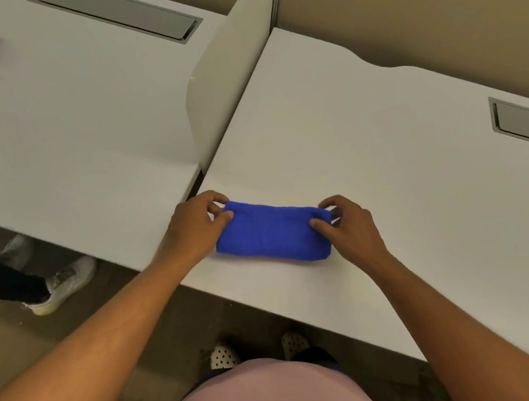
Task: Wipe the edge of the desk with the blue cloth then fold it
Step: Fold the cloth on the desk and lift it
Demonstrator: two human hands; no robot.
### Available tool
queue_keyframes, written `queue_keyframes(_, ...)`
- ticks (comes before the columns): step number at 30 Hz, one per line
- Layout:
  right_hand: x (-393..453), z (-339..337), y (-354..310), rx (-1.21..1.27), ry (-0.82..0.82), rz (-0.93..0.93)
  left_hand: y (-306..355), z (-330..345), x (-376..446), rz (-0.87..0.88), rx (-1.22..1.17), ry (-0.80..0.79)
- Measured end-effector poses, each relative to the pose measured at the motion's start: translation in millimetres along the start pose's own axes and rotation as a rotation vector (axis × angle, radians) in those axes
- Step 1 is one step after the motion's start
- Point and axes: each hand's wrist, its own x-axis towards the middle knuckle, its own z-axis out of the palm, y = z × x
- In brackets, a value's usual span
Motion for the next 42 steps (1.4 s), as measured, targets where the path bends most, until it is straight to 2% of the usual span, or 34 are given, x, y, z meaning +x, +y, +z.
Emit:
queue_keyframes(4, 2, 12, 0, -0.172, 0.063, -0.063, -9, 12, 3, 0.041, 0.145, 0.019)
queue_keyframes(7, -15, 18, 2, -0.359, 0.190, -0.321, -12, 15, -8, 0.094, 0.194, 0.113)
queue_keyframes(9, -28, 24, 7, -0.431, 0.163, -0.506, -10, 18, -17, 0.114, 0.185, 0.198)
queue_keyframes(11, -37, 31, 12, -0.476, 0.084, -0.597, -7, 21, -26, 0.121, 0.154, 0.263)
queue_keyframes(15, -38, 42, 17, -0.536, 0.026, -0.617, -9, 27, -35, 0.149, 0.169, 0.300)
queue_keyframes(18, -34, 47, 15, -0.622, 0.027, -0.618, -18, 30, -40, 0.154, 0.323, 0.276)
queue_keyframes(21, -33, 50, 12, -0.663, 0.049, -0.587, -24, 31, -43, 0.317, 0.491, 0.313)
queue_keyframes(24, -31, 48, 8, -0.677, 0.034, -0.580, -28, 32, -49, 0.598, 0.612, 0.136)
queue_keyframes(26, -29, 46, 5, -0.675, 0.029, -0.587, -29, 36, -53, 0.632, 0.698, 0.021)
queue_keyframes(30, -25, 33, -2, -0.610, 0.066, -0.611, -25, 41, -50, 0.570, 0.606, 0.066)
queue_keyframes(35, -22, 2, -7, -0.560, -0.011, -0.590, 4, 26, -35, 0.476, 0.231, 0.005)
queue_keyframes(38, -22, -15, -5, -0.474, -0.184, -0.490, 35, 17, -19, 0.392, 0.044, -0.141)
queue_keyframes(40, -20, -28, -3, -0.337, -0.321, -0.360, 60, 11, -6, 0.334, -0.053, -0.301)
queue_keyframes(42, -15, -47, 3, -0.192, -0.390, -0.264, 82, 7, 8, 0.302, -0.076, -0.461)
